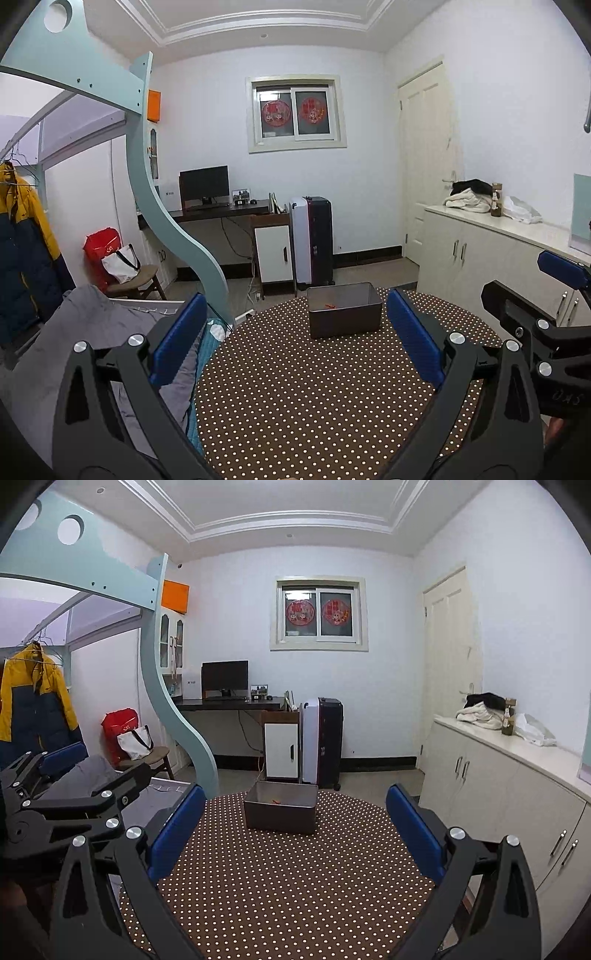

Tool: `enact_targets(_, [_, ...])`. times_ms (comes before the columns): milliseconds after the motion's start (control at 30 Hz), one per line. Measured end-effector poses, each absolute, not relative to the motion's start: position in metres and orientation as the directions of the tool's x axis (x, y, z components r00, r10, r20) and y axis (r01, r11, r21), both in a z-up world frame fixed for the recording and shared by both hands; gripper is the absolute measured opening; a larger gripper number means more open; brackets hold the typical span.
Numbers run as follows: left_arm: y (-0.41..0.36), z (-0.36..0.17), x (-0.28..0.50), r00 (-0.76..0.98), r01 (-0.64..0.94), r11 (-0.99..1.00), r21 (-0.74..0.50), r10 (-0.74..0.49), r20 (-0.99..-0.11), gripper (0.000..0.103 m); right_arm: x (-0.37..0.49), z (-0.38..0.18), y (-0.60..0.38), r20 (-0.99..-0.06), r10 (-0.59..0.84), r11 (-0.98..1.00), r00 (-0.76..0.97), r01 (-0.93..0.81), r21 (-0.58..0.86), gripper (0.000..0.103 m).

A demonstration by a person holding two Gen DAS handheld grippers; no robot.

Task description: Organize jewelry

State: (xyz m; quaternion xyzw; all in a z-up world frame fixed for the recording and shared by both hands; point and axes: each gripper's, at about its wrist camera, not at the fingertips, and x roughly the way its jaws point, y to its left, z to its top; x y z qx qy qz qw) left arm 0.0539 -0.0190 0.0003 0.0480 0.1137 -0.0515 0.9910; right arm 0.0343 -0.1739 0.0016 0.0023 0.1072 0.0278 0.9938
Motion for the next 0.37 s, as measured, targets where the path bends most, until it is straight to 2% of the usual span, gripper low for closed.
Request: enact_targets(367, [-0.03, -0.029, 0.103, 0.94, 0.107, 0.99, 0.092, -0.071, -0.332, 0.096, 0.078, -0.026, -0.184, -0.316, 0.053, 0.998, 0.947, -0.041, 0.045, 0.095])
